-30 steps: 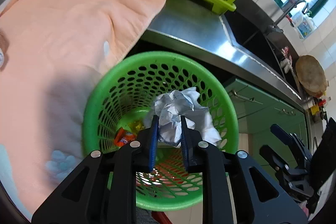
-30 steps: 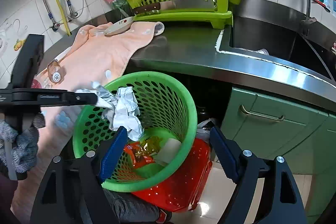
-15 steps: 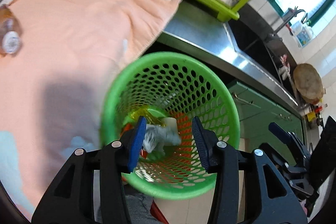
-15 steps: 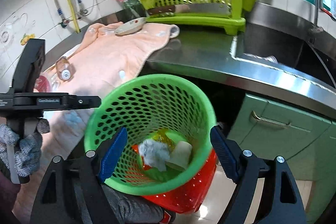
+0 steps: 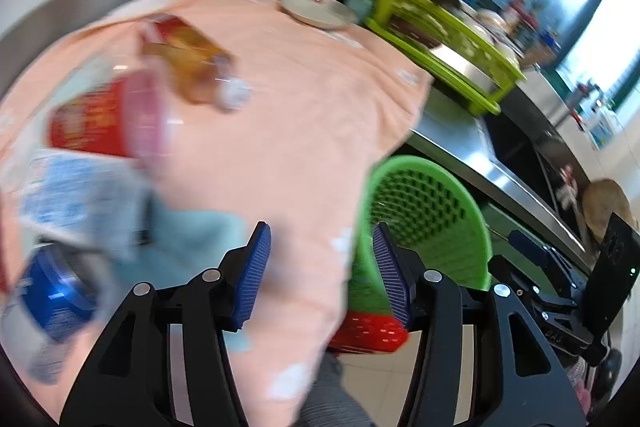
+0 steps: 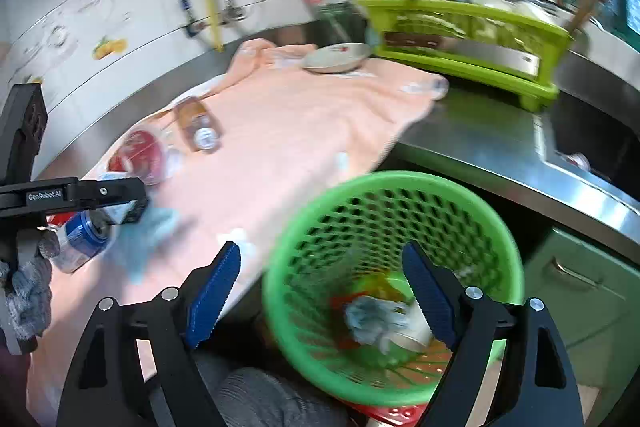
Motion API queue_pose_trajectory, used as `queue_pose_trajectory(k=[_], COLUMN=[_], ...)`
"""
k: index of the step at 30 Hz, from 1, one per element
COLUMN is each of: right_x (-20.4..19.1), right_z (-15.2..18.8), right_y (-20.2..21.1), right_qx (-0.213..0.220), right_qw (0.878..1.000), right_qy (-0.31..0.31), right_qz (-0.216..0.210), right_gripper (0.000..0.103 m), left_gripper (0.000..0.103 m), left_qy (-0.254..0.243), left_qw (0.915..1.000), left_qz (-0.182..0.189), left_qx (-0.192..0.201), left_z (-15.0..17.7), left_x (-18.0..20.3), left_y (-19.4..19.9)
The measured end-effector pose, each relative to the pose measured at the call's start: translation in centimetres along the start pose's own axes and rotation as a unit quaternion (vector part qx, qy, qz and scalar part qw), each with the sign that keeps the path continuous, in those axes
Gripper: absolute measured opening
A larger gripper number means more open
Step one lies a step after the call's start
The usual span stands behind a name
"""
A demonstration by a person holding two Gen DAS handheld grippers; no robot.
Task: Collect trash
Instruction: 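Grasp the blue-and-silver can with the left gripper and lift it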
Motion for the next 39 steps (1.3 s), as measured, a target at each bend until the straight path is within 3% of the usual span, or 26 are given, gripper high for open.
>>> queue_pose_trajectory(k=[9,11,14,26,39], right_x=[-7.8,-9.5,-11.5,-16.4,-18.8], right_z=[-1.6,-1.8,-1.7,-1.2,-1.1], right_y=[-3.3,-4.0,-4.8,-7.3,-10.0], right_qx=[-0.018,-0.025,-0.035,-0.073,-0.107], right_qw=[0.997,0.995,0.992,0.981,0.968], right_qy=[0.058,0.071,0.089,0.139,0.187], right_qz=[-0.057,-0.07,-0.081,-0.111,-0.126], right_gripper=[0.083,0.083,0.083,0.085,0.086], left_gripper=[0.056,0.068,0.07,0.07,0.073], left_qy=[0.009,-0.005,-0.028,-0.139,-0.167], left_qw=[0.997,0.9959,0.9949,0.9805,0.9726], left_qz=[-0.071,-0.085,-0.095,-0.138,-0.16], left_qx=[0.031,0.03,0.023,-0.017,-0.025], left_z=[1.2,1.8,2.6,4.0,4.9], left_x=[-10.1,-11.9,-13.8,-15.5,-16.3], left_y=[5.0,5.7,5.9,2.7,1.5])
Point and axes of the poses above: each gripper's, at about its wrist camera, not at the fingertips, and y roughly against the way its jaws point, x to its right, z to its underside, the point moved 6 cm from there along -y, roughly the way its jaws point, and after that the axes turned 12 degrees about -z, right-handed, at the moved point
